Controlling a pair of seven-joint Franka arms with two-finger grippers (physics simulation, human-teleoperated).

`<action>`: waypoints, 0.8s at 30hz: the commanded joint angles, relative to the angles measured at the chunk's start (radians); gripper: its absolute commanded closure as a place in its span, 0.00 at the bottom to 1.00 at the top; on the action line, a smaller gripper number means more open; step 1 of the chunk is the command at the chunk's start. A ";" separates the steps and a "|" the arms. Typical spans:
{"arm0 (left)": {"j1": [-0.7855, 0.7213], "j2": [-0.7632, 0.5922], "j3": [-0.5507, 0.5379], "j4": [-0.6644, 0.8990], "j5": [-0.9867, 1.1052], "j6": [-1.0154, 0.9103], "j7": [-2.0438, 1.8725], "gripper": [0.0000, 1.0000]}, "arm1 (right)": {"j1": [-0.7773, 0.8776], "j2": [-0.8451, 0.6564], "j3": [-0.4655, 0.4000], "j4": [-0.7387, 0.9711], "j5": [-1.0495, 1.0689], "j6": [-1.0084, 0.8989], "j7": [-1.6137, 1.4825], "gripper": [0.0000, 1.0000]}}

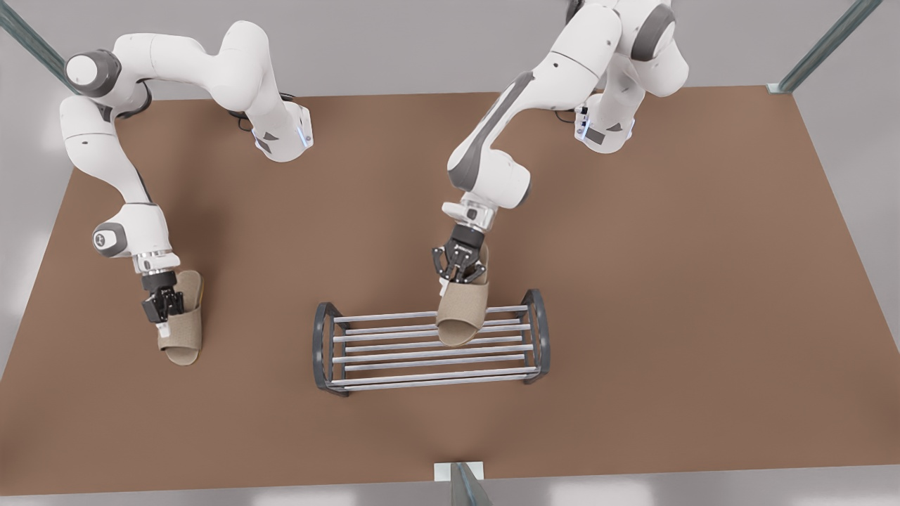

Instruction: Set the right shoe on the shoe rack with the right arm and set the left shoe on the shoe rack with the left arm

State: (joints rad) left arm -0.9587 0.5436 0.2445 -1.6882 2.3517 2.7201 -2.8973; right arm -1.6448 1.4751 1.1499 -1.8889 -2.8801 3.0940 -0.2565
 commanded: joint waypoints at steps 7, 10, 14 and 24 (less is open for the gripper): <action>0.066 0.133 0.001 0.131 -0.054 -0.005 -0.833 0.79 | 0.013 -0.002 0.001 0.019 0.001 -0.002 -0.001 0.73; 0.078 0.137 0.001 0.131 -0.051 -0.003 -0.832 0.79 | 0.011 -0.004 0.001 0.017 0.002 -0.002 -0.004 0.79; 0.081 0.137 0.001 0.131 -0.054 0.001 -0.797 0.00 | 0.005 -0.025 0.073 -0.016 0.010 0.000 0.000 0.79; 0.077 0.087 0.002 0.082 -0.054 0.000 -0.795 0.00 | 0.329 -0.486 0.254 -0.042 0.634 -0.179 -0.010 0.79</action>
State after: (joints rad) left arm -0.8810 0.6392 0.2468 -1.5975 2.3076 2.7215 -2.8973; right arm -1.3332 1.0195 1.3944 -1.9318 -2.4230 3.0053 -0.2528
